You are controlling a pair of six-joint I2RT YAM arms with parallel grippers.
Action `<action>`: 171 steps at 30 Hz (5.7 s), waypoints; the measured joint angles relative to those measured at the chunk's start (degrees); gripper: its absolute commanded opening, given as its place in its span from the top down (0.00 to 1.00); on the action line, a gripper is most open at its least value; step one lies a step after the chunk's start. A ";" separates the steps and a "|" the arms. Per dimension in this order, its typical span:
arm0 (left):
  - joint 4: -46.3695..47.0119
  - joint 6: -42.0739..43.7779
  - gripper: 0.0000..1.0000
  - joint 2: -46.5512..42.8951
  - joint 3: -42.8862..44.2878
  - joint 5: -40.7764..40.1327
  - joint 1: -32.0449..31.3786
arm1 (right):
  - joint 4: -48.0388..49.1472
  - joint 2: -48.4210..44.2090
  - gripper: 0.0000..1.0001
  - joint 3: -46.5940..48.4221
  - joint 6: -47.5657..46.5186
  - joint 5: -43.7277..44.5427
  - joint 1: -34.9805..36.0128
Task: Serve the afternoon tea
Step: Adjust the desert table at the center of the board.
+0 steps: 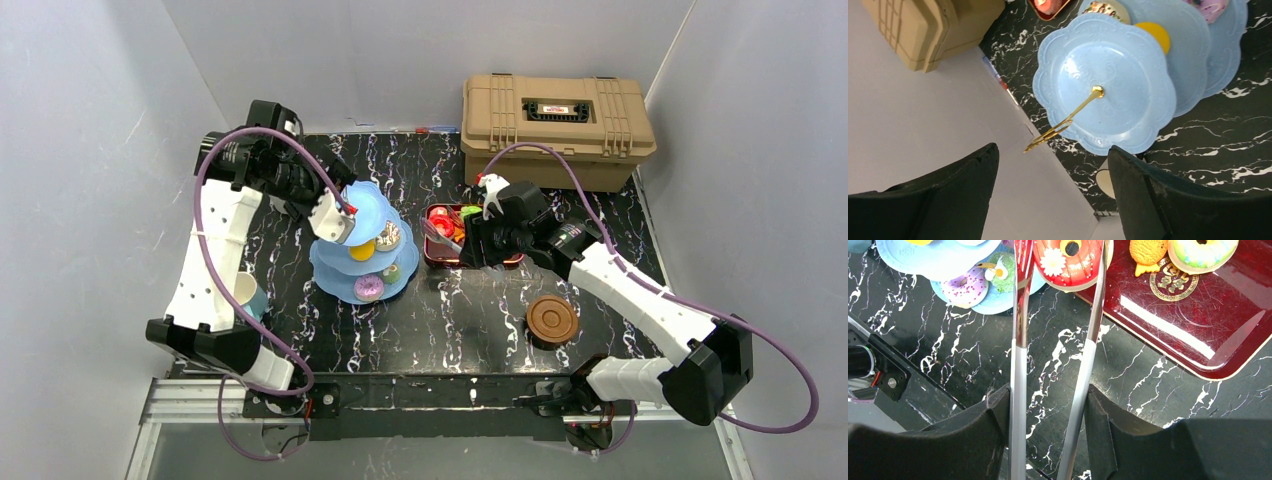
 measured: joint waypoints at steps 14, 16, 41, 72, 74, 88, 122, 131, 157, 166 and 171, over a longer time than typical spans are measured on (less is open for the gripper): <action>0.22 0.85 0.53 1.90 -1.84 -0.44 -0.59 | 0.00 0.02 0.99 0.00 0.00 -0.02 0.00; 0.98 0.83 0.53 2.93 -1.84 -0.44 -0.85 | 0.00 0.04 0.99 0.00 0.02 -0.02 0.00; 4.37 0.68 1.00 6.12 0.02 -2.45 -3.65 | 0.00 0.07 0.99 0.00 0.13 -0.04 0.00; -3.17 -30.77 0.98 14.91 16.81 -24.68 -14.27 | 0.00 0.04 0.99 -0.02 0.24 -0.22 0.00; -3.15 -34.97 0.92 15.91 16.70 -24.74 -14.25 | 0.00 -0.04 0.99 -0.02 0.24 -0.22 0.00; -3.13 -62.18 0.84 17.57 20.37 -21.33 -9.92 | 0.04 -0.39 0.99 -0.13 0.59 -0.24 0.00; -3.06 -92.78 1.00 17.59 26.62 -18.38 -7.54 | 0.46 -0.90 0.99 -1.07 1.73 -0.50 -0.04; -2.45 -99.19 1.00 16.46 25.16 -18.43 -7.43 | 1.44 -0.90 0.99 -2.29 2.08 -1.22 -0.04; 17.92 -116.50 0.49 -5.88 -4.74 -19.71 -5.29 | 3.34 -4.22 0.99 -7.39 9.75 0.31 12.79; 19.65 -116.61 0.02 -9.38 -6.38 -19.63 -5.31 | 3.76 -3.93 0.99 -7.58 15.34 5.22 26.80; 19.67 -116.78 0.02 -9.55 -3.39 -20.57 -5.31 | 3.93 -3.54 0.99 -7.63 17.75 7.04 30.49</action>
